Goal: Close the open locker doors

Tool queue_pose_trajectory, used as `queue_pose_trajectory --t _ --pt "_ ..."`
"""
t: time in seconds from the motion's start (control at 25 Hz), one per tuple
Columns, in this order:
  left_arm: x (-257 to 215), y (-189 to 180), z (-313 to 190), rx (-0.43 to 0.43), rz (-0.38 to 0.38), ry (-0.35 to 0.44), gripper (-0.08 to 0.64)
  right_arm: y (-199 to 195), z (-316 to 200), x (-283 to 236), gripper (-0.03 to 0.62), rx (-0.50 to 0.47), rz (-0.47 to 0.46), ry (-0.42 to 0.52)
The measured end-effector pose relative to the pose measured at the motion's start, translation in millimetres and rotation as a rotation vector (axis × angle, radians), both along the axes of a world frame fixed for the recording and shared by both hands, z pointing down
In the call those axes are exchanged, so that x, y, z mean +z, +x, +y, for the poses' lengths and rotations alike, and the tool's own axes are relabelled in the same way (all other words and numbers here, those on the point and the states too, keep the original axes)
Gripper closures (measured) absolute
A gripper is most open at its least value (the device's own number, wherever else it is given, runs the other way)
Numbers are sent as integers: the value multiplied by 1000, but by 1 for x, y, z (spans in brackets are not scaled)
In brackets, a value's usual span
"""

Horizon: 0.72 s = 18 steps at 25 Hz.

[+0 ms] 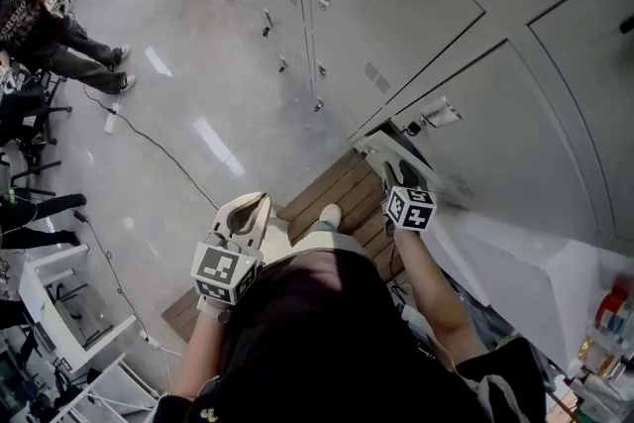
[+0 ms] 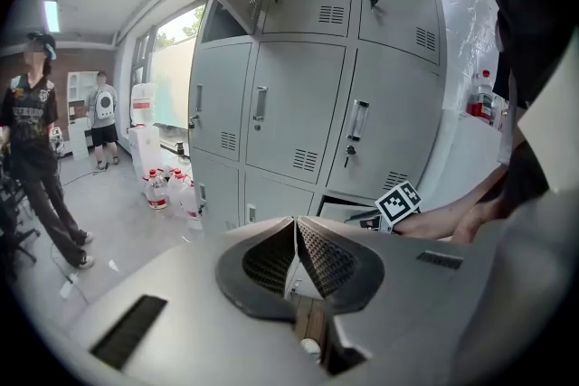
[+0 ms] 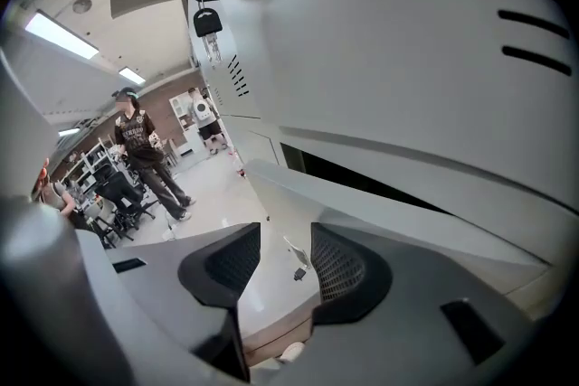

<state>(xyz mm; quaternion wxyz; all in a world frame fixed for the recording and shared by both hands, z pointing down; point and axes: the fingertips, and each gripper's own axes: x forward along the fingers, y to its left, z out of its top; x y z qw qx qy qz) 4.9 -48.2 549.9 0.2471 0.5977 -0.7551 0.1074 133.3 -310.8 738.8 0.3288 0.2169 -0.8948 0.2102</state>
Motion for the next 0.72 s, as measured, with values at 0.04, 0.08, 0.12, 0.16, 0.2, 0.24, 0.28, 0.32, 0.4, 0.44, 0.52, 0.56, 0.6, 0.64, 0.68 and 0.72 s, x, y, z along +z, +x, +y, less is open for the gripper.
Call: queue_pose_trajectory --t 0.04,0.08,0.12,0.16,0.2,0.24,0.28,0.32,0.4,0.44,0.52,0.56,0.6,0.64,0.68,0.72 --pt "0 -1 3 -6 0 -3 538 -2 -3 1 407 -4 8 16" --pt "1 -2 6 -11 1 -5 538 -3 -7 3 405 -4 17 32" --pt "1 -3 8 -16 1 -8 538 -4 -11 4 405 -1 26 45" --pt "1 -4 10 -22 2 -9 538 -5 -15 5 403 4 34 55" --pt "1 -5 13 -27 2 -10 538 -6 -19 5 402 9 40 64" --pt "1 -6 15 -31 2 -12 538 -6 -23 6 399 14 47 73" --pt "1 -7 16 -34 1 -13 538 -6 -26 7 397 19 53 81" --pt "2 -7 18 -37 1 -14 538 -7 -29 8 394 24 59 87" --pt "1 -7 21 -40 2 -14 538 -7 -33 9 382 29 73 96" --pt "1 -7 22 -41 2 -14 538 -8 -33 10 380 27 80 99" --pt "0 -9 26 -47 1 -13 538 -9 -33 11 376 25 89 104" --pt "0 -9 28 -52 2 -13 538 -10 -33 11 376 26 91 106" --pt "0 -10 29 -56 4 -13 538 -10 -33 11 374 30 92 109" --pt "1 -11 31 -60 5 -13 538 -10 -32 10 374 32 91 111" --pt "1 -12 33 -63 5 -13 538 -12 -31 8 374 32 88 112" --pt "0 -14 35 -67 4 -13 538 -14 -29 6 374 29 83 110"
